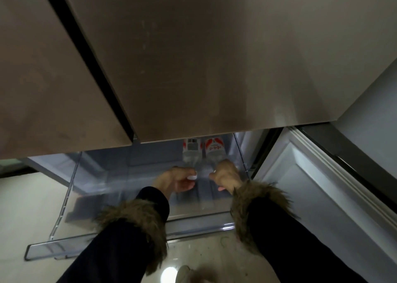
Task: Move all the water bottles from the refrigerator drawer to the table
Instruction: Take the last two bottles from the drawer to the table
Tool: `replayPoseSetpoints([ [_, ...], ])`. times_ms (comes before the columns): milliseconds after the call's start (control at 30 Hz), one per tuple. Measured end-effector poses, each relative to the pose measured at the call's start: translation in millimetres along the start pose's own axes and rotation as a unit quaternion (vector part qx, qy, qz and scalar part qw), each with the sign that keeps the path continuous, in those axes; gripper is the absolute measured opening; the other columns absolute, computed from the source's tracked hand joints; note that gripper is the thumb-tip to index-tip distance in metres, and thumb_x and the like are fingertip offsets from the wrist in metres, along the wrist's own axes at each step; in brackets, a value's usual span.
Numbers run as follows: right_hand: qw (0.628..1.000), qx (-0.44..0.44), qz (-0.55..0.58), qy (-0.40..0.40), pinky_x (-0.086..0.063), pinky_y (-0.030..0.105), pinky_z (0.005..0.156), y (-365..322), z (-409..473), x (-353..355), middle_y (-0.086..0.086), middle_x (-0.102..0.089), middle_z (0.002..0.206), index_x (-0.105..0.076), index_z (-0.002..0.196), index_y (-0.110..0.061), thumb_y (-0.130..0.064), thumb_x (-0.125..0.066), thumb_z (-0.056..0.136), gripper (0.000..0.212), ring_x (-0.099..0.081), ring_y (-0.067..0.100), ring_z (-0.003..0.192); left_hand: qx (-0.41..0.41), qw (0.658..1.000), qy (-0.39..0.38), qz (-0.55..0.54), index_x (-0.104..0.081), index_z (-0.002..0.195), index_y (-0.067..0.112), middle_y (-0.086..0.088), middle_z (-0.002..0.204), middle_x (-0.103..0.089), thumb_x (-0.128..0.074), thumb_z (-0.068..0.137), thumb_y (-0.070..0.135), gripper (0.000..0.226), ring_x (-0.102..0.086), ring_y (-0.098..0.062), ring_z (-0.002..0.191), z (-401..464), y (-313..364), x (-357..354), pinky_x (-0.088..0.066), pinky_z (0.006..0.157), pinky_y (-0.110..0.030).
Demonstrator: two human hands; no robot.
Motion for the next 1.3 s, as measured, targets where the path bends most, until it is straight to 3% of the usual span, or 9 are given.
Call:
replayPoseSetpoints([
  [100,0.995,-0.034,0.091,-0.001,-0.057,0.025,0.065,0.8,-7.4,2.6,0.012,-0.057,0.115,-0.053,0.117,-0.004,-0.017,-0.070,0.081,0.042,-0.056,0.019,0.082,0.040,0.997,-0.030,-0.057,-0.055,0.081,0.002,-0.015,0.074,-0.061,-0.058,0.086,0.004,0.006,-0.065,-0.019,0.043,-6.7,-4.8,3.2,-0.055,0.044,-0.027],
  [167,0.992,-0.032,0.118,0.010,-0.053,0.020,0.053,-2.4,-10.5,9.7,0.012,-0.057,0.121,-0.051,0.120,-0.005,-0.015,-0.072,0.079,0.047,-0.058,0.021,0.087,0.028,0.993,-0.033,-0.108,-0.055,0.079,0.001,-0.014,0.057,-0.064,-0.058,0.087,0.005,0.010,-0.064,-0.021,0.042,-11.8,-2.3,1.6,-0.053,0.040,-0.026],
  [300,0.995,0.010,0.050,0.083,-0.052,0.028,0.080,-8.8,-20.4,28.9,0.012,-0.056,0.125,-0.047,0.123,-0.007,-0.023,-0.069,0.082,0.049,-0.056,0.028,0.112,-0.069,0.982,0.012,-0.175,-0.052,0.070,0.008,-0.003,0.041,-0.056,-0.058,0.089,0.006,0.019,-0.057,-0.010,0.038,-25.8,16.1,5.4,-0.047,0.036,-0.017],
  [433,0.992,0.059,-0.010,0.108,-0.052,0.036,0.085,-20.2,-37.9,35.0,0.014,-0.060,0.120,-0.047,0.122,-0.010,-0.026,-0.063,0.084,0.045,-0.058,0.032,0.108,-0.161,0.976,0.147,0.006,-0.054,0.072,0.002,-0.010,0.060,-0.052,-0.062,0.087,0.019,0.024,-0.050,-0.005,0.030,-53.1,36.6,38.2,-0.036,0.031,-0.012],
  [567,0.975,0.119,-0.092,0.163,-0.048,0.037,0.079,-34.6,-71.3,41.0,0.015,-0.061,0.115,-0.040,0.126,-0.010,-0.031,-0.060,0.084,0.051,-0.059,0.035,0.105,-0.214,0.937,0.234,0.144,-0.052,0.091,0.004,-0.016,0.086,-0.064,-0.068,0.080,0.031,0.033,-0.064,-0.023,0.063,-98.7,43.1,70.1,-0.056,0.064,-0.032],
  [700,0.955,0.193,-0.103,0.200,-0.047,0.038,0.075,-44.5,-102.0,45.9,0.016,-0.056,0.116,-0.040,0.123,-0.006,-0.029,-0.058,0.085,0.048,-0.059,0.036,0.100,-0.285,0.866,0.309,0.271,-0.054,0.097,0.006,-0.010,0.087,-0.060,-0.064,0.080,0.036,0.036,-0.057,-0.029,0.081,-158.4,50.1,82.8,-0.041,0.067,-0.031],
  [900,0.917,0.315,-0.075,0.233,-0.032,0.028,0.063,-67.8,-139.1,49.9,0.011,-0.054,0.102,-0.050,0.101,-0.004,-0.024,-0.062,0.084,0.029,-0.058,0.029,0.088,-0.382,0.808,0.343,0.288,-0.051,0.089,0.009,-0.008,0.081,-0.061,-0.066,0.079,0.034,0.030,-0.057,-0.026,0.075,-212.5,55.1,88.4,-0.043,0.062,-0.032],
  [1100,0.929,0.280,-0.027,0.239,-0.038,0.027,0.067,-61.8,-139.9,68.2,0.008,-0.056,0.100,-0.050,0.100,-0.005,-0.026,-0.064,0.083,0.030,-0.055,0.021,0.087,-0.413,0.798,0.314,0.307,-0.054,0.094,0.007,-0.007,0.085,-0.062,-0.068,0.079,0.035,0.034,-0.060,-0.022,0.077,-222.5,56.8,83.9,-0.053,0.064,-0.034],
  [1300,0.932,0.288,0.011,0.219,-0.039,0.022,0.067,-59.8,-136.6,65.0,-0.002,-0.052,0.094,-0.049,0.094,-0.013,-0.027,-0.067,0.081,0.026,-0.051,0.012,0.083,-0.428,0.802,0.309,0.279,-0.054,0.098,0.007,-0.005,0.088,-0.061,-0.068,0.080,0.035,0.036,-0.058,-0.019,0.078,-219.7,58.1,90.2,-0.047,0.062,-0.028],
])
Point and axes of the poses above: each hand's wrist, its own z-axis towards the middle knuckle, its own x-axis out of the back of the hand, y = z × x, the point moved 8 cm from there along z, towards the middle knuckle
